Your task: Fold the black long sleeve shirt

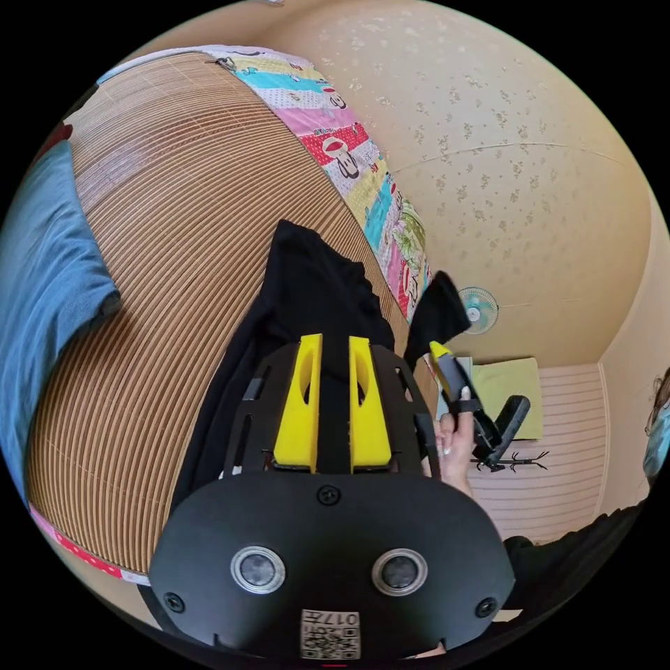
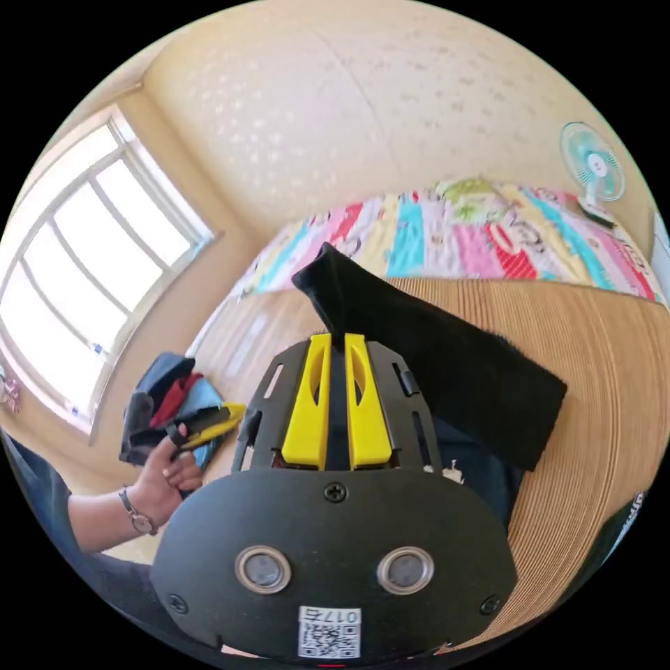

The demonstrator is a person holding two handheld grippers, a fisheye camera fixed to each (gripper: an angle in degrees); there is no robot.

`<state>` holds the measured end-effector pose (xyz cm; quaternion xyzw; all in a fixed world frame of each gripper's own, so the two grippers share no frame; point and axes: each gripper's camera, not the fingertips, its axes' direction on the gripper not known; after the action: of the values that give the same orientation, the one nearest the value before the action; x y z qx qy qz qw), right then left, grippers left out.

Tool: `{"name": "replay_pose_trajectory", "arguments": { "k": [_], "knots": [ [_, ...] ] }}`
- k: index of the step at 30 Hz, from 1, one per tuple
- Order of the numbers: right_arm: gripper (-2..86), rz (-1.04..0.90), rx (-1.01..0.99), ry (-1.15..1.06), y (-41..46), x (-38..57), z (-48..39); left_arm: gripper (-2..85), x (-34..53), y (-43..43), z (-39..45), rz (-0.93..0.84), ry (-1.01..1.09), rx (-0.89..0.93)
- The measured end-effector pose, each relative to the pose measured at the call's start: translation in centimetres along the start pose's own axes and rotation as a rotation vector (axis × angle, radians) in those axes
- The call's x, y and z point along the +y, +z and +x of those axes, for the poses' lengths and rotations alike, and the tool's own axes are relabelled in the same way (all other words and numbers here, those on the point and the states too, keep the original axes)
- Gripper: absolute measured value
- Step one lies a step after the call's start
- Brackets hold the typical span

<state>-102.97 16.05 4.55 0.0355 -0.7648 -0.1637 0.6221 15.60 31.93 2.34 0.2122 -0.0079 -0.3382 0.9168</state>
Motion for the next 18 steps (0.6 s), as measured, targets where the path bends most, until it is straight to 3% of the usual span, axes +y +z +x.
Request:
{"name": "replay_pose_trajectory", "arguments": {
  "k": [1, 3, 9, 13, 16, 18],
  "knots": [
    [3.2, -0.181, -0.029, 0.038, 4.4, 1.8, 0.2, 7.0, -0.1, 0.1, -0.5, 0.001, -0.003, -0.001],
    [2.9, -0.283, -0.071, 0.104, 7.1, 4.8, 0.7, 7.3, -1.0, 0.6, -1.6, -0.004, 0.028, 0.005],
    [2.5, -0.247, 0.027, 0.148, 3.5, 9.9, 2.2, 9.5, -5.1, 6.1, 0.8, -0.096, 0.28, -0.043],
    [2.5, -0.19, 0.103, 0.178, 0.6, 9.8, 4.1, 9.9, -6.8, 9.9, 2.4, -0.068, 0.361, -0.089],
    [2.4, -0.151, 0.094, 0.212, 0.1, 9.1, 4.9, 9.5, -7.4, 14.7, 1.9, -0.172, 0.36, -0.244],
    [2.5, -0.12, 0.115, 0.228, 0.0, 8.7, 4.9, 5.3, -6.1, 14.5, 2.2, -0.064, 0.403, -0.302]
  ]
}}
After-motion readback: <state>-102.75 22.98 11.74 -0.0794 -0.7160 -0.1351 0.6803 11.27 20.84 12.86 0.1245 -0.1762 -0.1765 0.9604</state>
